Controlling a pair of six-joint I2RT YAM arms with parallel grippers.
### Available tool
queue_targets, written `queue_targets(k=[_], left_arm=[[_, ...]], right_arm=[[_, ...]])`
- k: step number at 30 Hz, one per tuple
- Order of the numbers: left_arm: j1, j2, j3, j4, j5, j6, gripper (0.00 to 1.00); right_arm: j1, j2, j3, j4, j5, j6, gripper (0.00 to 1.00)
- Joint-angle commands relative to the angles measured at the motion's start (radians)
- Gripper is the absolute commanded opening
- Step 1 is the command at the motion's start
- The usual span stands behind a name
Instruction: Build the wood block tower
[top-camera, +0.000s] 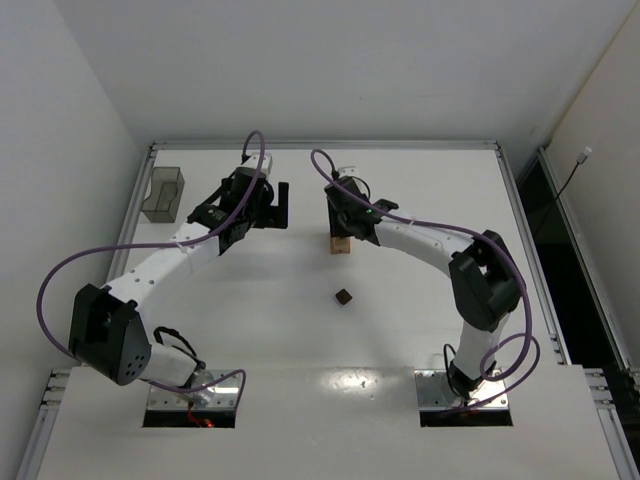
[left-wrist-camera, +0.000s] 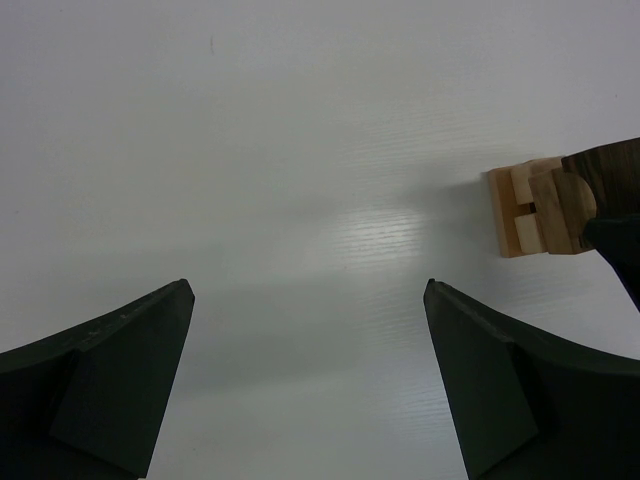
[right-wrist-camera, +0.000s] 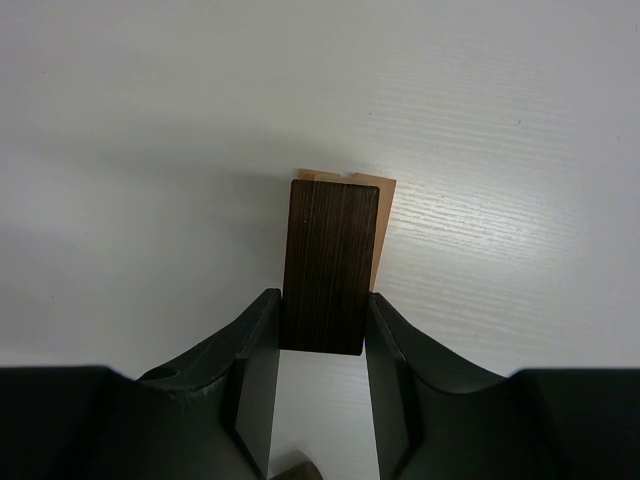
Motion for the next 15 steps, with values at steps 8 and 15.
queue_targets(k=[8, 15], left_arm=[[0.012, -0.004, 0.015, 0.033, 0.016, -0.012, 1.0], [0.012, 0.006, 0.015, 0.033, 0.016, -0.012, 1.0]], right_arm=[[0.006, -0.045, -0.016, 0.026, -0.011, -0.007, 0.0], [0.006, -0.045, -0.026, 0.035, -0.043, -0.007, 0.14]])
